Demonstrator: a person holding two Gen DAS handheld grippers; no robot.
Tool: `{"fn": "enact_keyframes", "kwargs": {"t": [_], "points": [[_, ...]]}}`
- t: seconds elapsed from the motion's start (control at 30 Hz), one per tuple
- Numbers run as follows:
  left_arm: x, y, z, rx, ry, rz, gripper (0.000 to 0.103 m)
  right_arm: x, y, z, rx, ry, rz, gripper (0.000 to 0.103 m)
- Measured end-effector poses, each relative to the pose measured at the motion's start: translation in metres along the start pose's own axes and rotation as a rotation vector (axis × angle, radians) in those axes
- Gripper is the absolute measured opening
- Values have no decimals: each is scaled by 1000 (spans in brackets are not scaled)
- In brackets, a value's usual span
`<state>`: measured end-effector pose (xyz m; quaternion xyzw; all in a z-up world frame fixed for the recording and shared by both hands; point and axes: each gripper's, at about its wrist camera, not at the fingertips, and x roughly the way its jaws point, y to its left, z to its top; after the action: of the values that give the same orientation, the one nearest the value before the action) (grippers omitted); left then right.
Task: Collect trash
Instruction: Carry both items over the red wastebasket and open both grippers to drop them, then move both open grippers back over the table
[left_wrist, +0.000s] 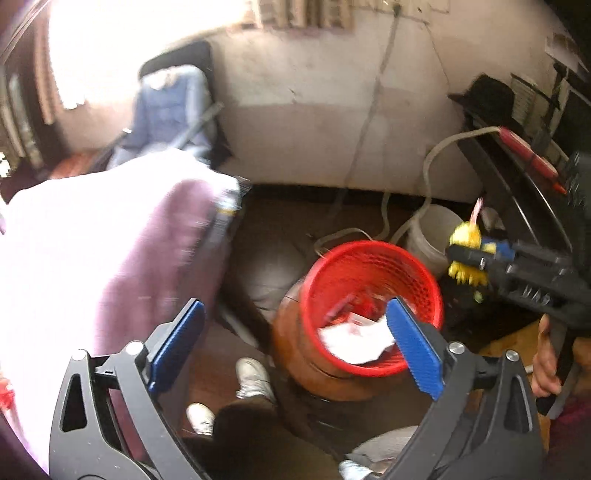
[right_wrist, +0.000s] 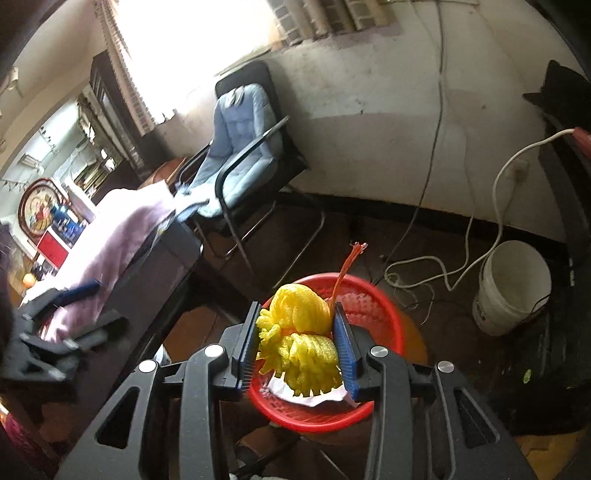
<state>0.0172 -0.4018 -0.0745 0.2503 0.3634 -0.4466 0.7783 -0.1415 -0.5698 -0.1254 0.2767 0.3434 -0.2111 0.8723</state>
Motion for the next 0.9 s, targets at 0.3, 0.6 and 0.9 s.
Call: {"fn": "enact_keyframes", "kwargs": {"t": [0.3, 0.6, 0.9], "points": [[-50, 64, -9, -142, -50, 113, 96, -20, 34, 9, -61, -70, -18, 75], [-95, 134, -39, -247, -84, 241, 96, -33, 68, 10, -86, -82, 29, 95], [-145, 227, -85, -374, -88, 438, 96, -23, 139, 2, -231, -43, 57, 97]]}}
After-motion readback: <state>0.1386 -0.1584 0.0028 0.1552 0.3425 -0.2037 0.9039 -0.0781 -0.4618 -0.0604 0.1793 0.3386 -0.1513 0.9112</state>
